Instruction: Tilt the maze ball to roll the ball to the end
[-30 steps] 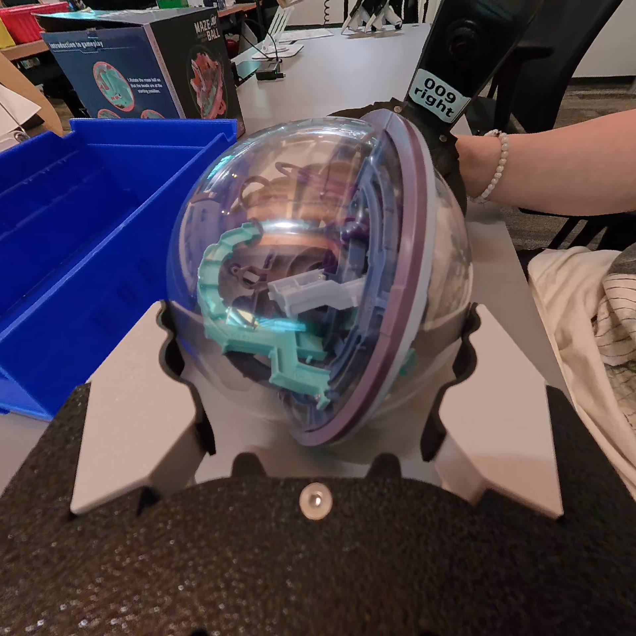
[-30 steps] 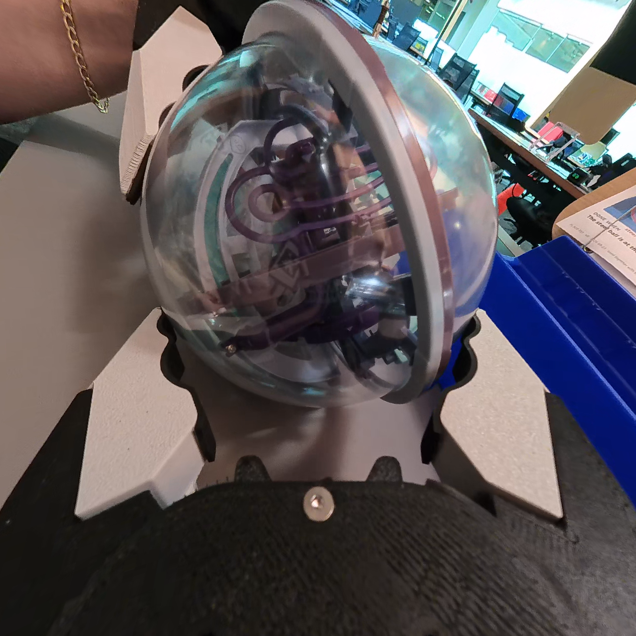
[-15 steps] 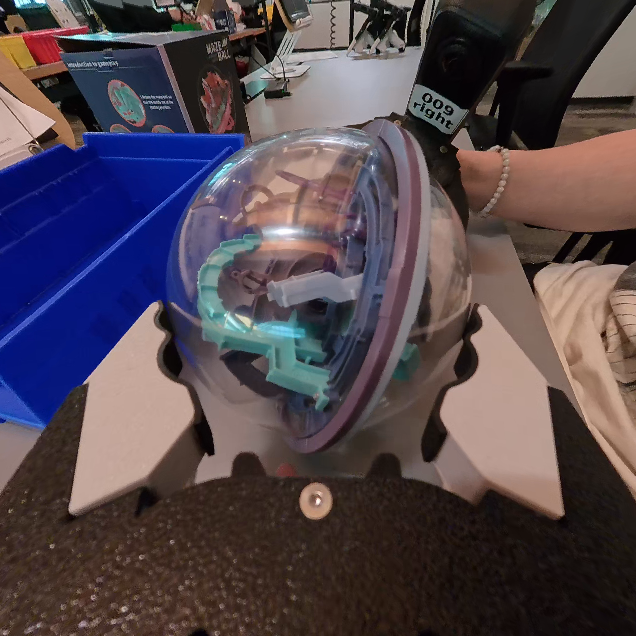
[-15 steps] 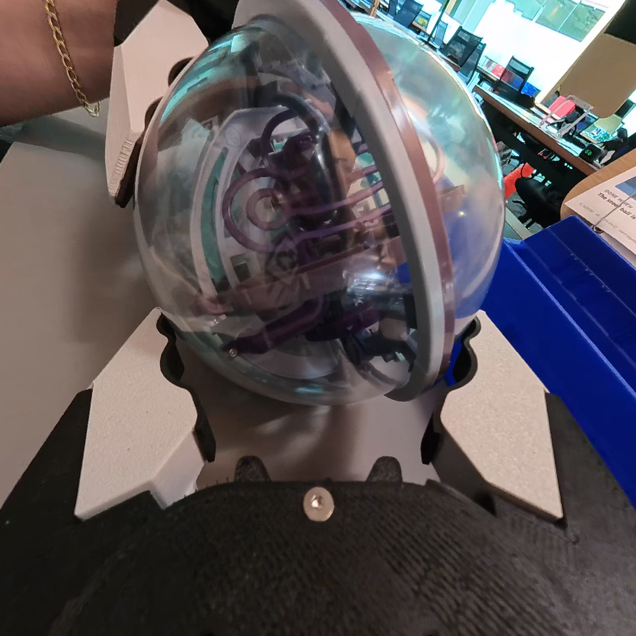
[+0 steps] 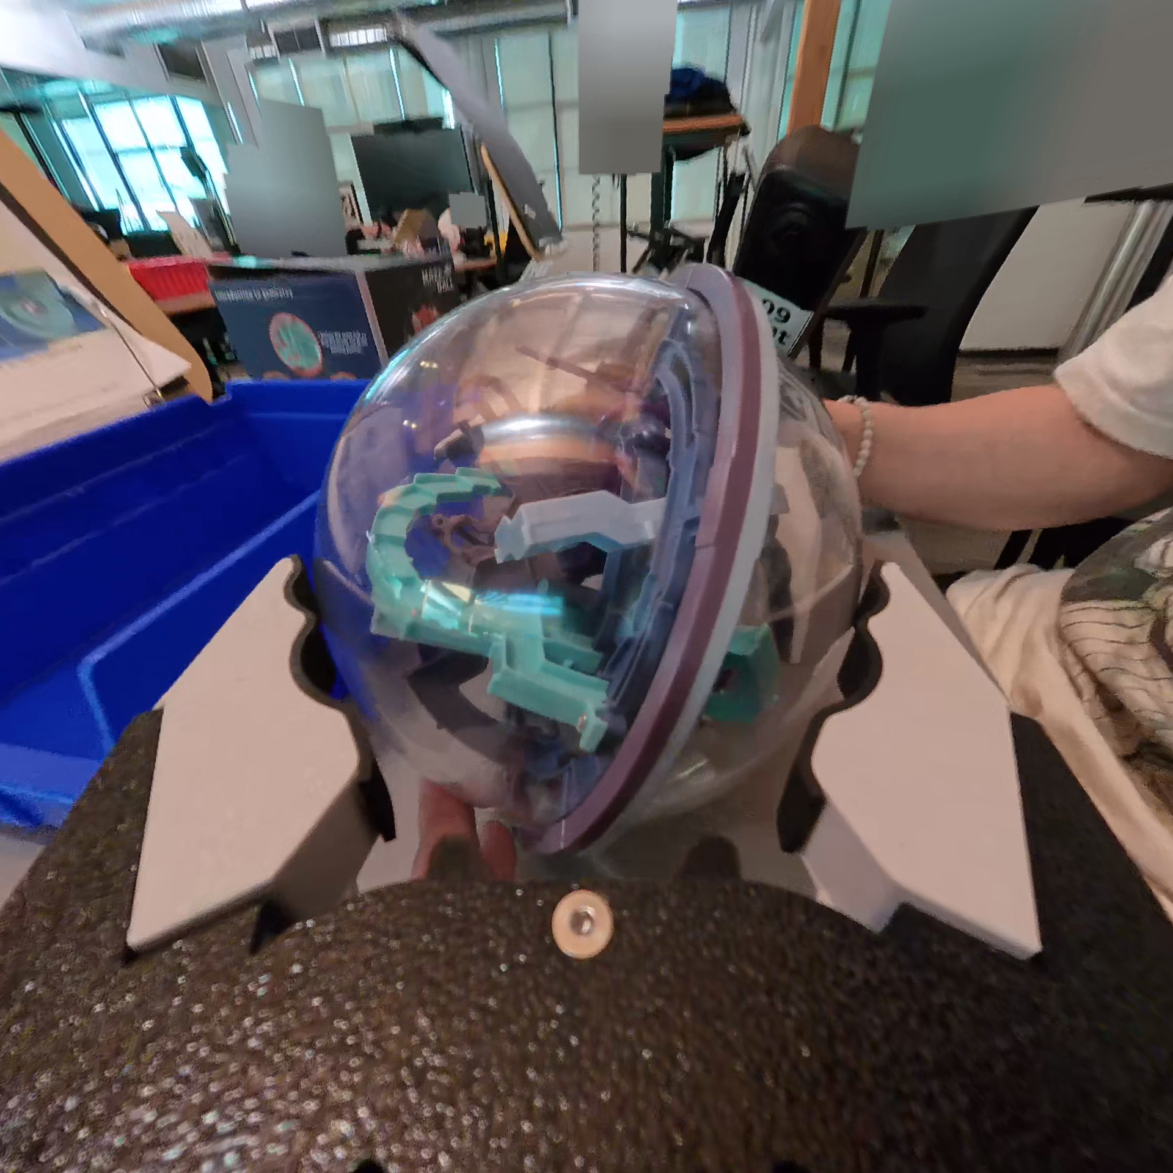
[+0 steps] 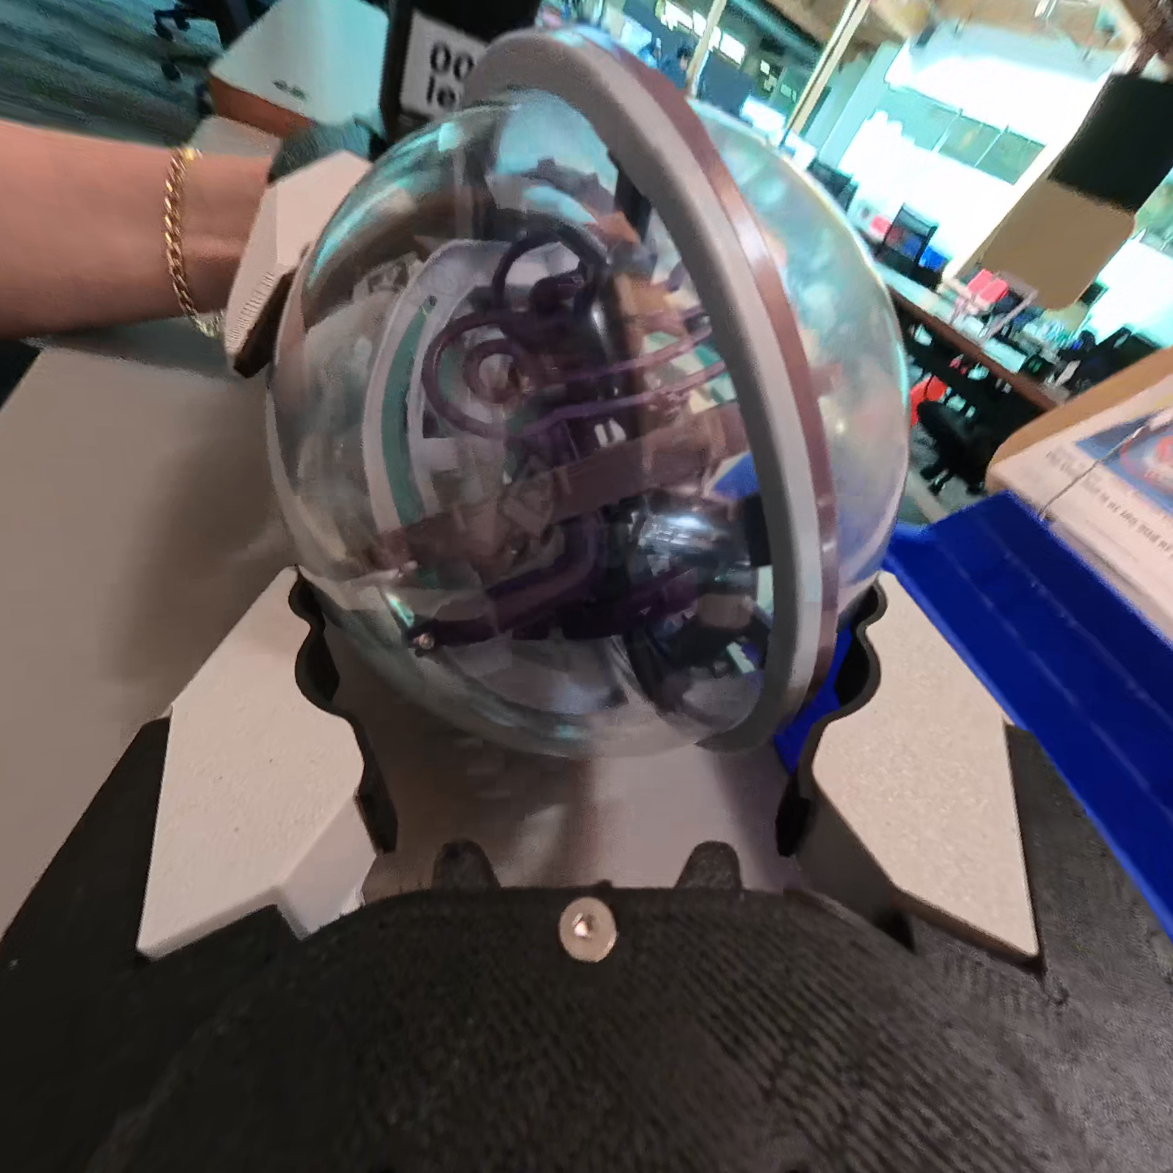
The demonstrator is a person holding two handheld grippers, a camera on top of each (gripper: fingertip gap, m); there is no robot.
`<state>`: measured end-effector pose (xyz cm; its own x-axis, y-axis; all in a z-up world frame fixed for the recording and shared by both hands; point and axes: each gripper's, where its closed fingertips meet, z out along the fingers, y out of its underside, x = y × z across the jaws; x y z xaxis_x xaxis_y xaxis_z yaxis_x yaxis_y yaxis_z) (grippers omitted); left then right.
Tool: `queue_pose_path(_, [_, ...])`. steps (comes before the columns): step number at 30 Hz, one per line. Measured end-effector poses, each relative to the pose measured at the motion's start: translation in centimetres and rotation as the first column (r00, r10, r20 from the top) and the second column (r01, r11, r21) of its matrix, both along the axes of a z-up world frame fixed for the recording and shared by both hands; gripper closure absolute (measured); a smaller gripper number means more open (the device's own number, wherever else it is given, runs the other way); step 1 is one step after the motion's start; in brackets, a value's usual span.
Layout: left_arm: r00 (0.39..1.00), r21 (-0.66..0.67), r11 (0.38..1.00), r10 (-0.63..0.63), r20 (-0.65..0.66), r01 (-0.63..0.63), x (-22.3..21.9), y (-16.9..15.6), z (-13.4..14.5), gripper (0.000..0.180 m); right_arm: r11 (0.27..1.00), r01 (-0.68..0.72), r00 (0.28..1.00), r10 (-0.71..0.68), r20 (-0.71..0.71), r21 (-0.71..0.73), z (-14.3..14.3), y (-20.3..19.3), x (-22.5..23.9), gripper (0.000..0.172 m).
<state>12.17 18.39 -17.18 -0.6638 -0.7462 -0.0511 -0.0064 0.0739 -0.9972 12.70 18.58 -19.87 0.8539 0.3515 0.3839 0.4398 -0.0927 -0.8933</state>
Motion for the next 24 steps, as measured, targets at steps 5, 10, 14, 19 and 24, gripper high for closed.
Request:
queue_pose_path(5, [0.983, -0.085, 0.996, -0.018, 0.181, 0.034, -1.7, 0.4, 4.4, 0.023, 0.983, -0.107, 0.992, 0.095, 0.088, 0.151, 5.7, 0.4, -1.9, 0.014])
queue_pose_path(10, [0.934, -0.068, 0.997, -0.002, 0.357, 0.028, -3.2, 0.7, 9.0, 0.023, 0.939, -0.235, 0.957, 0.178, 0.228, 0.253, 10.8, 0.7, -3.6, 0.014])
queue_pose_path(14, [0.895, 0.020, 1.000, -0.001, 0.446, -0.009, -3.6, 0.7, 11.8, 0.023, 0.899, -0.303, 0.922, 0.193, 0.335, 0.316, 13.6, 0.7, -3.8, 0.014])
queue_pose_path(19, [0.844, 0.221, 0.973, -0.063, 0.533, -0.067, -2.9, 0.0, 14.9, 0.023, 0.867, -0.308, 0.866, 0.086, 0.493, 0.391, 16.7, 0.4, -2.7, 0.014])
queue_pose_path(24, [0.828, 0.347, 0.937, -0.163, 0.537, -0.041, -1.6, -1.5, 17.9, 0.023, 0.822, -0.283, 0.861, -0.008, 0.508, 0.494, 19.7, -0.9, -1.3, 0.014])
